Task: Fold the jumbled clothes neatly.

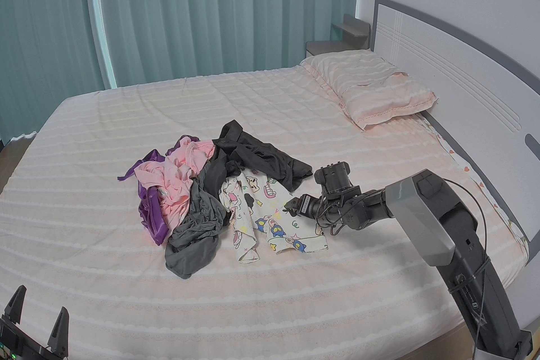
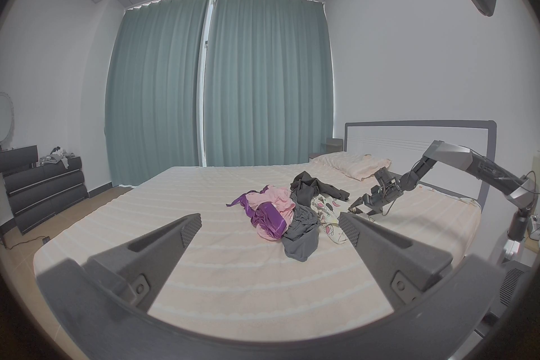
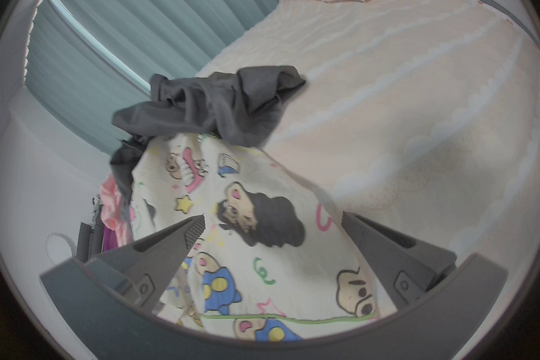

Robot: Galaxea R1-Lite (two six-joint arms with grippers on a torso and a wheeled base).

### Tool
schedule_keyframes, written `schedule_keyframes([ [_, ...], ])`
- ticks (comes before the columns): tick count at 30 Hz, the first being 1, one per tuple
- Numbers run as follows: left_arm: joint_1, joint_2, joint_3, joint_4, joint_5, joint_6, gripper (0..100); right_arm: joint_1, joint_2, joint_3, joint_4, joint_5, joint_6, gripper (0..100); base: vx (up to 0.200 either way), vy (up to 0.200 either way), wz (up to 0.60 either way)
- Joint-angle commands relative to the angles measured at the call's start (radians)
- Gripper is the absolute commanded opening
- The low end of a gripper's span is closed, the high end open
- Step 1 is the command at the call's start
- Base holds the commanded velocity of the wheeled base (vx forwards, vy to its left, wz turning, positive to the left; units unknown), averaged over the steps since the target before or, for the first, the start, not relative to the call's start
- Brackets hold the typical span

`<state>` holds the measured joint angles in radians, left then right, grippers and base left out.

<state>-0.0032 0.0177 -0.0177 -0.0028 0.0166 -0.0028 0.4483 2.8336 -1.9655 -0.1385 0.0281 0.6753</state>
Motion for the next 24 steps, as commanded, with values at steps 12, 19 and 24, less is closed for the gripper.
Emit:
schedule_keyframes([
  [12,0.0,-0.008,0.018,0.0,0.0,0.0,100,0.043,0.079,-0.034,0.096,-0.005,-0.002,0,0.0,0.0,0.0],
  [19,0.0,-0.007,0.018,0.0,0.0,0.0,100,0.043,0.012,-0.034,0.111,-0.004,0.01,0,0.0,0.0,0.0],
  [24,0.0,-0.007,0.018,0.0,0.0,0.0,100,0.046,-0.003,-0.034,0.125,0.0,0.007,0,0.0,0.0,0.0],
])
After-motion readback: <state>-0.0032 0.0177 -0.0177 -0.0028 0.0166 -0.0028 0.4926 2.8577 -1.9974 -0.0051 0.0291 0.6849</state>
